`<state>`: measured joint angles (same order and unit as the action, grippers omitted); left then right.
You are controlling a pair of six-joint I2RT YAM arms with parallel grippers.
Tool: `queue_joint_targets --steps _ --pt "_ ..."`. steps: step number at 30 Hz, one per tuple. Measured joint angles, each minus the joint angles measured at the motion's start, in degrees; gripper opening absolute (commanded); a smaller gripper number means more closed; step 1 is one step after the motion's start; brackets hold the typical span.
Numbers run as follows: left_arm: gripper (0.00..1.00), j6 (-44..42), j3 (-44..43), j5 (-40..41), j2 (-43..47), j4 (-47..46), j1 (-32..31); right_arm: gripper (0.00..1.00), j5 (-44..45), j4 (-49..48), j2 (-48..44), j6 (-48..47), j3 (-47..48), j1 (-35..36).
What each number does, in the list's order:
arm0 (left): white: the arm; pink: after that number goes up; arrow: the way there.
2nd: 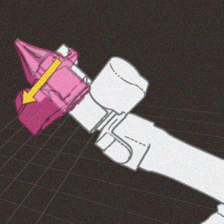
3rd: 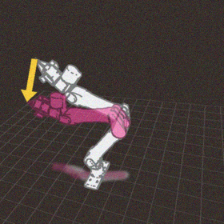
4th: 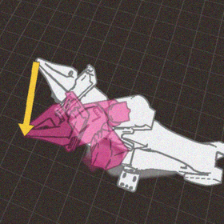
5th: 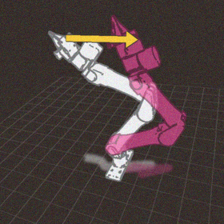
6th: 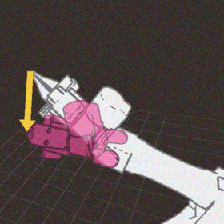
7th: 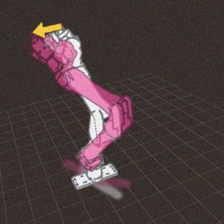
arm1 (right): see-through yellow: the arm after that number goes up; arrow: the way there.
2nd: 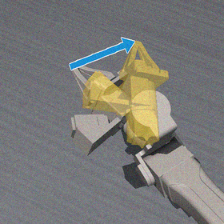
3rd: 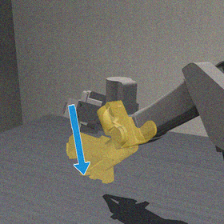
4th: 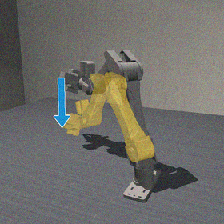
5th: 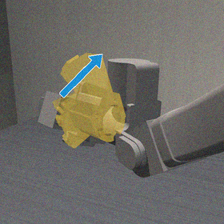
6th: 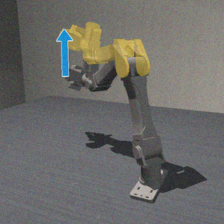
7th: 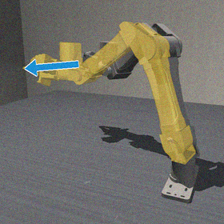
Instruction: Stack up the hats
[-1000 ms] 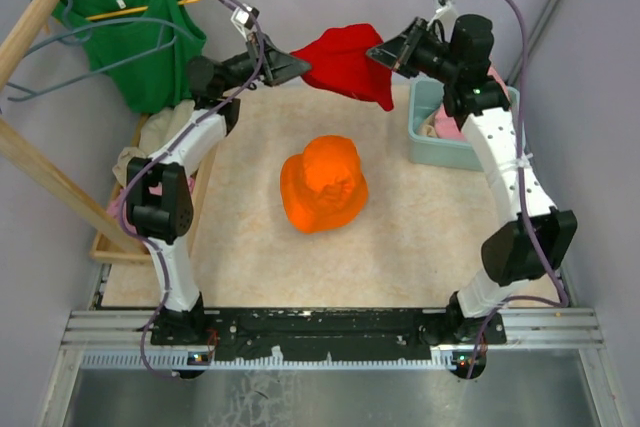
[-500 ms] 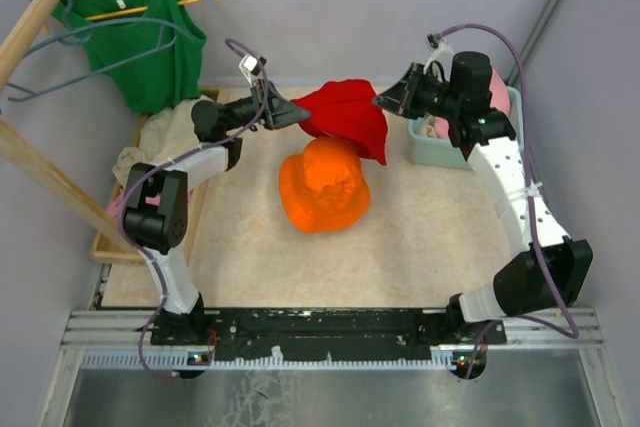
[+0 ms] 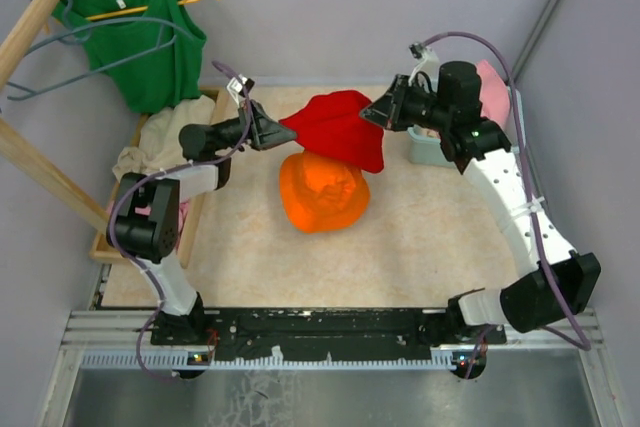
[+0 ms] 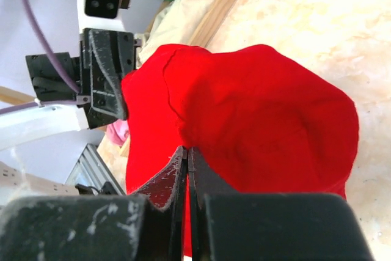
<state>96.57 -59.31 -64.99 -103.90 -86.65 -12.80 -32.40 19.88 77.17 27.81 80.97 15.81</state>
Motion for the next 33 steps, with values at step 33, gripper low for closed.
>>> queue_joint_targets --steps 33 --pt "0.29 2.8 17.6 -3.2 -0.2 -0.5 8.0 0.00 9.0 8.1 -5.7 -3.7 -10.1 21.4"
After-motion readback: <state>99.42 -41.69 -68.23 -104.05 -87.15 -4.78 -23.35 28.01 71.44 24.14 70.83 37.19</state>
